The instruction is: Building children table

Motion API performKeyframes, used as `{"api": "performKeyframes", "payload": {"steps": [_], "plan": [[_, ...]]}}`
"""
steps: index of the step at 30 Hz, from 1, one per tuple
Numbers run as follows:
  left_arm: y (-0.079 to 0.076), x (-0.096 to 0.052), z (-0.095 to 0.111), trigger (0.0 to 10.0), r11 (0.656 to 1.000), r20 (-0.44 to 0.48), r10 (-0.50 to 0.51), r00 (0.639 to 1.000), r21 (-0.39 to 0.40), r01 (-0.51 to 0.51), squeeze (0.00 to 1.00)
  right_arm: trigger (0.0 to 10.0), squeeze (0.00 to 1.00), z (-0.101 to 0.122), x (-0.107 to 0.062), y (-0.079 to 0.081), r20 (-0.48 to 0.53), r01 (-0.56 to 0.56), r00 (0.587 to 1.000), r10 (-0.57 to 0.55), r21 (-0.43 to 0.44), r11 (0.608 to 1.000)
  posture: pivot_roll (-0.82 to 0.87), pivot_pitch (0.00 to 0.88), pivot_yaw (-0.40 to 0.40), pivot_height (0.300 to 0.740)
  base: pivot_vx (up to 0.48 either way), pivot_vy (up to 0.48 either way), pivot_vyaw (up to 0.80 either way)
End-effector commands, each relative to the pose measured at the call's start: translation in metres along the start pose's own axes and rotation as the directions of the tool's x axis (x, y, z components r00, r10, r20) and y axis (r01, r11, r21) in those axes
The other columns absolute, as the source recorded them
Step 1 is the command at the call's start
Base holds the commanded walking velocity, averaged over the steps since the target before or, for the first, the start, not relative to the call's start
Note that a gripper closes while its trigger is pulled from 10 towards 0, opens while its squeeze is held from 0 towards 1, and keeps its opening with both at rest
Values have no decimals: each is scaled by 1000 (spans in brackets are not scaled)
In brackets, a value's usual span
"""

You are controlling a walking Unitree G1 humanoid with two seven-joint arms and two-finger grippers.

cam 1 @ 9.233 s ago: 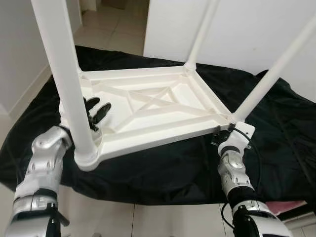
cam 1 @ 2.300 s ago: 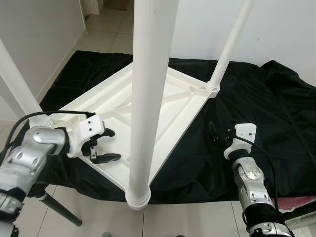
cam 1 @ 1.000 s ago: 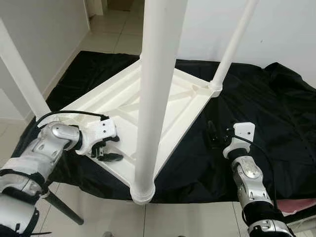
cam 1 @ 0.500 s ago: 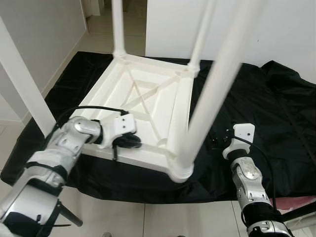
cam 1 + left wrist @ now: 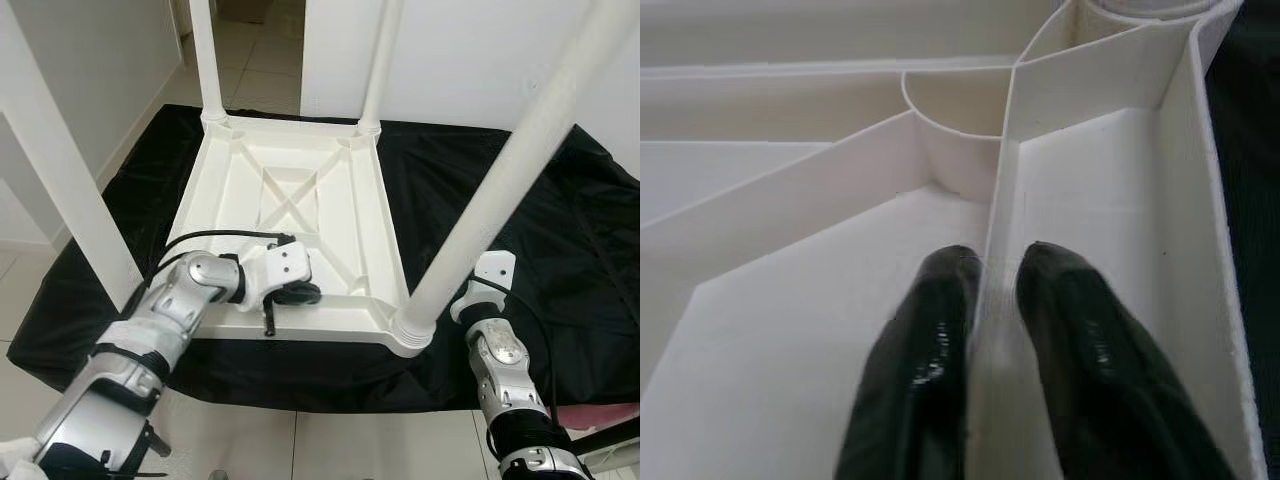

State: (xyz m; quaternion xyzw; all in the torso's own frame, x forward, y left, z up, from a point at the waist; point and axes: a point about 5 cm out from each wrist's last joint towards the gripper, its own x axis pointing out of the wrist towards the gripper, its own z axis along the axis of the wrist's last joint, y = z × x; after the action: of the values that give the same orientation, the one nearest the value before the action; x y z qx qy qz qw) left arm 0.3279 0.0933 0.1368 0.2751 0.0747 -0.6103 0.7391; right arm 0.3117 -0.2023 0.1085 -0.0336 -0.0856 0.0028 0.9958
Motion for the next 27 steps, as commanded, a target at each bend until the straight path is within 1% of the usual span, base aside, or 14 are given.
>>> {"api": "performKeyframes", "payload": {"steps": [1,2,3,4,5,7,11,14,16,20,22,23,24,27], "plan": [[6,0,-3,10000,985,8,169,986,-26,-169,1000,10000,0,-6,-3,1,-22,23,1000,-22,13,1000,23,11,-34,740,0,0,0],[6,0,-3,10000,985,8,169,986,-26,-169,1000,10000,0,-6,-3,1,-22,23,1000,-22,13,1000,23,11,-34,740,0,0,0],[6,0,-1,10000,978,26,206,978,-39,-204,686,10000,0,-9,-4,2,-36,38,999,-38,20,999,23,11,-33,740,0,0,0],[6,0,-1,10000,978,26,206,978,-39,-204,686,10000,0,-9,-4,2,-36,38,999,-38,20,999,23,11,-33,740,0,0,0],[6,-1,0,10000,967,49,252,967,-56,-249,0,10000,0,-12,-5,5,-49,51,998,-50,28,998,21,13,-32,740,0,0,0],[7,-5,4,10000,936,104,351,931,-81,-344,0,10000,0,-12,-7,10,-50,73,996,-71,55,996,22,15,-34,740,0,0,0],[9,-10,7,10000,908,140,417,898,-106,-405,0,10000,0,-10,-9,12,-33,89,996,-86,74,993,23,17,-38,740,0,0,0],[7,-29,6,10000,838,213,535,818,-260,-480,0,10000,0,-4,-19,17,33,113,992,-119,137,984,25,23,-57,740,0,0,0],[7,-29,6,10000,838,213,535,818,-260,-480,0,10000,0,-4,-19,17,33,113,992,-119,137,984,25,23,-57,740,0,0,0],[0,-36,2,10000,813,223,566,794,-311,-492,0,10000,0,-3,-25,19,47,123,990,-133,180,976,29,25,-70,740,0,0,0],[-13,-39,4,10000,781,264,612,746,-349,-517,0,10000,0,-1,-31,23,57,96,992,-110,203,975,31,25,-85,740,0,0,0],[-13,-39,4,10000,781,264,612,746,-349,-517,0,10000,0,-1,-31,23,57,96,992,-110,203,975,31,25,-85,740,0,0,0],[-19,-41,3,10000,764,276,637,719,-349,-543,0,10000,0,0,-35,22,65,84,993,-101,216,973,34,23,-96,740,0,0,0],[-31,-48,-5,10000,736,259,665,701,-389,-554,0,10000,0,4,-44,13,85,54,994,-73,211,976,37,22,-103,740,0,0,0]]}}
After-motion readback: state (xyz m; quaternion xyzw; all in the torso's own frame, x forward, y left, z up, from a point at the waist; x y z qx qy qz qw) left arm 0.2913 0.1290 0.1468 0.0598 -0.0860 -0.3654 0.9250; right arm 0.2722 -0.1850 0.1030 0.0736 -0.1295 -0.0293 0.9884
